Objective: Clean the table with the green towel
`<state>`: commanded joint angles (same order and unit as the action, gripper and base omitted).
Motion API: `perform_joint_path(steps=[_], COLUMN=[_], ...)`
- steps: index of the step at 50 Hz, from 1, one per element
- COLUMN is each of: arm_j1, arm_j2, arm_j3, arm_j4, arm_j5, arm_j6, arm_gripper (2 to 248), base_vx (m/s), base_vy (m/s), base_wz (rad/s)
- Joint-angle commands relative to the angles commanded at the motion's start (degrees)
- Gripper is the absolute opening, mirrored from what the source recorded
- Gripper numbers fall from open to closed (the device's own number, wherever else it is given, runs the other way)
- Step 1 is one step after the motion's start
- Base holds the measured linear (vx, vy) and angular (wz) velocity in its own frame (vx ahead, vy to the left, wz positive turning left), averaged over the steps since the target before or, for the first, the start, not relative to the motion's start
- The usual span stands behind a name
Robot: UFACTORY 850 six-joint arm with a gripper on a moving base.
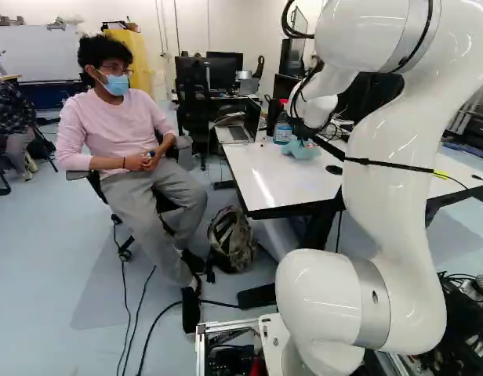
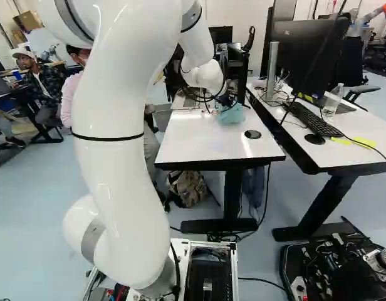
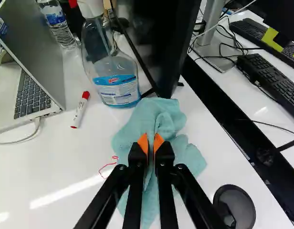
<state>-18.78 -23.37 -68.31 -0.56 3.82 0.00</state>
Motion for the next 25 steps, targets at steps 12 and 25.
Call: perform_joint_path(steps=[12, 25], arm_j1=[0.7, 1.2], arm_j2=[-1.3, -1.1], arm_j3=[-1.6, -1.4], arm_j4=[0.0, 0.0], arm_j5=[0.0, 0.0], arm_j6=[0.0, 0.0], arm_gripper=[34, 34], base_vx=[0.000, 0.000], base_vy=[0.000, 0.000], base_wz=[0.000, 0.000])
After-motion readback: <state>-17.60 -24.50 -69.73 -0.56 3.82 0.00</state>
